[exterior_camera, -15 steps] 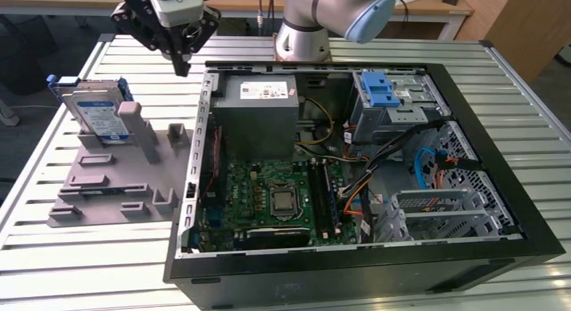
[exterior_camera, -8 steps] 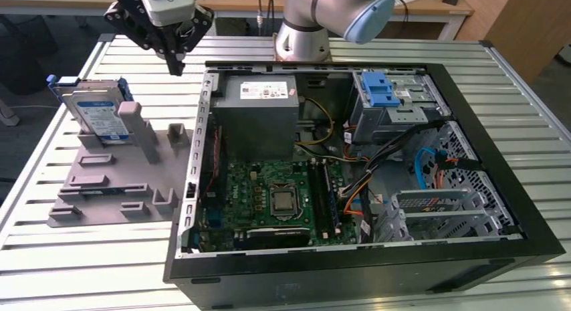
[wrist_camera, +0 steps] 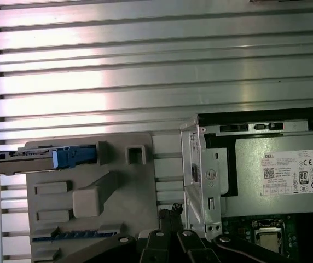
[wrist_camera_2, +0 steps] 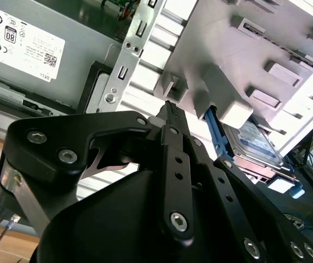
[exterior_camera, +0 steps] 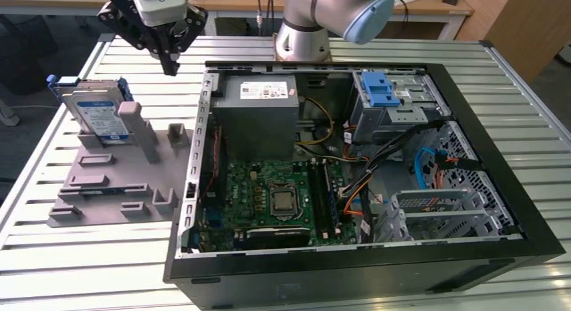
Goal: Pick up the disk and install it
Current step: 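Reach for the disk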
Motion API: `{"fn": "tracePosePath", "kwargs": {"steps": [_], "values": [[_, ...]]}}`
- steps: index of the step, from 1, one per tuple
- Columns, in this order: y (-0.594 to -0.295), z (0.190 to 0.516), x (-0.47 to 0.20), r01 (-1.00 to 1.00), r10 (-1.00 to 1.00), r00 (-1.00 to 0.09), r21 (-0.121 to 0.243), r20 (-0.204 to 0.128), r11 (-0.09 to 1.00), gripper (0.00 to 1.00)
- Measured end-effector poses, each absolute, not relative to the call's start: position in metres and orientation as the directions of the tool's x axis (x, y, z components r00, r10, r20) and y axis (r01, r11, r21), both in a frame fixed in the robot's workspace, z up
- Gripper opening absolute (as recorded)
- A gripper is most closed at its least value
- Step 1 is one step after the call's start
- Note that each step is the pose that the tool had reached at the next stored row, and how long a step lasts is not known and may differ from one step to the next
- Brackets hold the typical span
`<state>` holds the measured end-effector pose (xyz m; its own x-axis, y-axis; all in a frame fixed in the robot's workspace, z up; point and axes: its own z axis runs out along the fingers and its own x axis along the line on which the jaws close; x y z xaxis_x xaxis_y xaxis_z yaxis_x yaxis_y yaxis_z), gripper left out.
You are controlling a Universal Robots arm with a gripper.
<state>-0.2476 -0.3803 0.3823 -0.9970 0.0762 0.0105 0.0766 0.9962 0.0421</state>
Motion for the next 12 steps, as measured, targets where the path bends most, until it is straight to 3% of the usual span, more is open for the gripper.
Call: {"fn": "tracePosePath", "kwargs": {"steps": [12], "values": [[-0.378, 0.382, -0.261, 0.077, 0.076, -0.997, 0.042, 0.011, 0.996, 0.11]]}}
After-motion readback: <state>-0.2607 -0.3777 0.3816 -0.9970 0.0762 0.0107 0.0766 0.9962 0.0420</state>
